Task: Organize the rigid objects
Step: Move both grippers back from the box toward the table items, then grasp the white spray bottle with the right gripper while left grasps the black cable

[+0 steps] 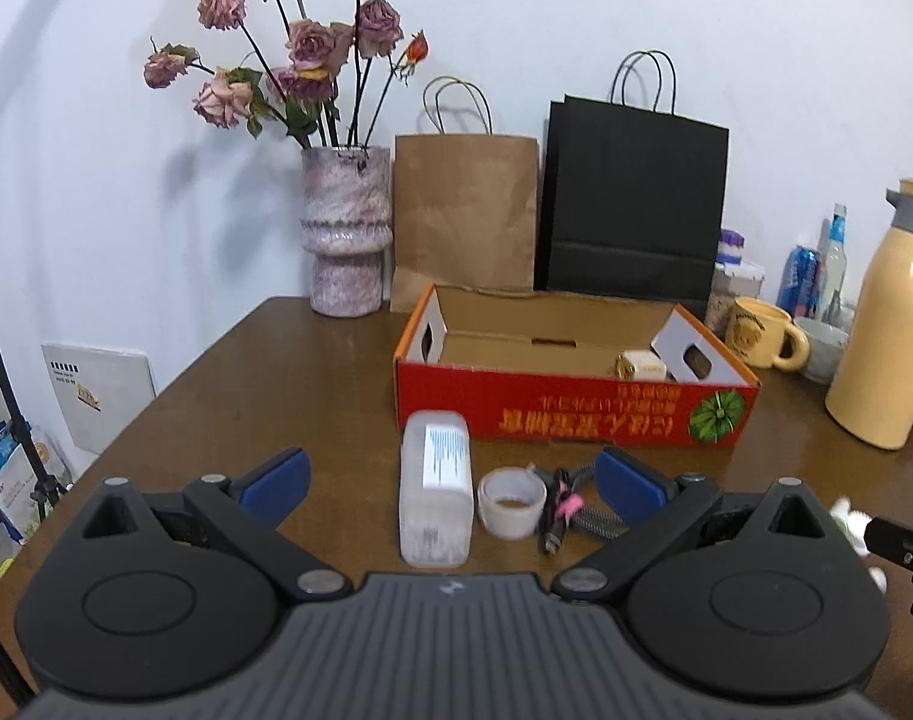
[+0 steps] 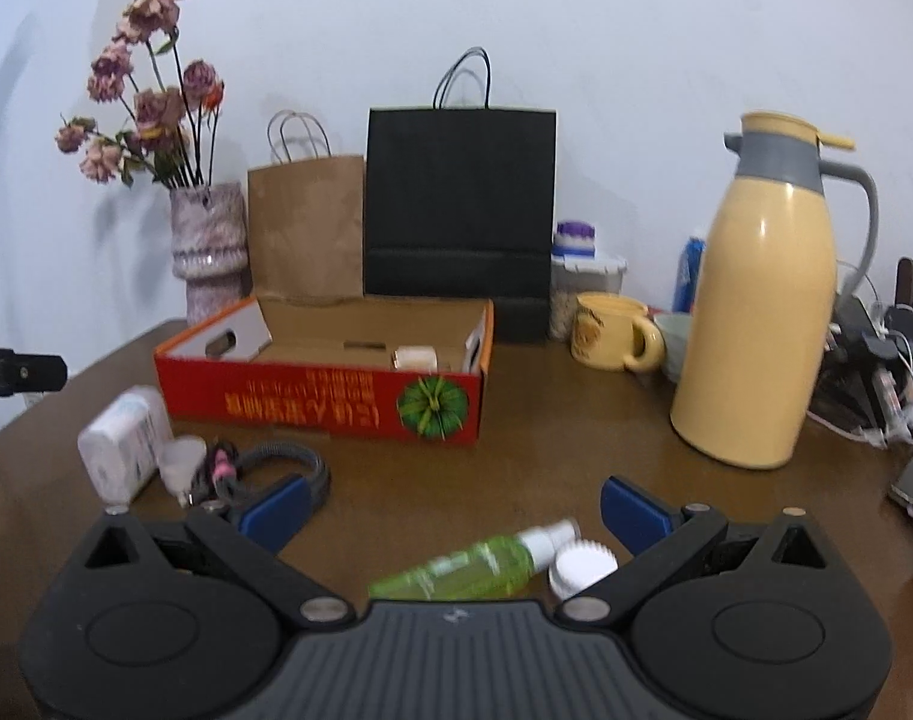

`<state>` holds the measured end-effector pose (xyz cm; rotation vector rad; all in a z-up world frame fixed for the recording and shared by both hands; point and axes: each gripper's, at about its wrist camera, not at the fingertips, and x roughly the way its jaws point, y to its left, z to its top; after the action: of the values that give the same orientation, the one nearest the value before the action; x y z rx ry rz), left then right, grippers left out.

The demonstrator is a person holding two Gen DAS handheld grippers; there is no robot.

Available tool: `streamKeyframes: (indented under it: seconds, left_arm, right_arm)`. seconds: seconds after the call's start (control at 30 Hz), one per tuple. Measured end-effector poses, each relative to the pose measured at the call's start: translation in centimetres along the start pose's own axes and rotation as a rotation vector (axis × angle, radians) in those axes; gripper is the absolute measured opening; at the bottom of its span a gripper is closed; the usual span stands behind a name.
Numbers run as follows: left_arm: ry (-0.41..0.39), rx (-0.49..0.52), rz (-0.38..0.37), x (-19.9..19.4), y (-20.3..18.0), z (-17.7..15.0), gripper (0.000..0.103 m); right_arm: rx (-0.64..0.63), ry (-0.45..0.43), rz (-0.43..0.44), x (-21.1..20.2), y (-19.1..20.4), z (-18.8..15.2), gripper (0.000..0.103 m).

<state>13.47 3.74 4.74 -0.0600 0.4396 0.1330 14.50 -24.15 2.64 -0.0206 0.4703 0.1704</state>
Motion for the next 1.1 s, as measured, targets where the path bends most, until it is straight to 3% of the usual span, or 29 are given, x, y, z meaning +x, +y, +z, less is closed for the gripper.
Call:
streamKeyframes:
  seconds: [0.43,0.87,1.1]
  left_arm:
    - [0.05,0.025,-0.008,-0.8,0.0,-3.7,0.103]
    - [0.071,0.006,0.034,-1.3,1.2,-4.3,0.103]
    - [0.071,0.005,0.037,-1.4,1.3,-4.3,0.103]
  right_arm:
    - [0.023,0.082,0.002,-0.6,-0.9,-4.1,0.103]
    - [-0.008,0.133,0.045,2.0,0.1,-3.9,0.103]
    - [-0.033,0.206,0.021,4.8,0.9,-3.7,0.103]
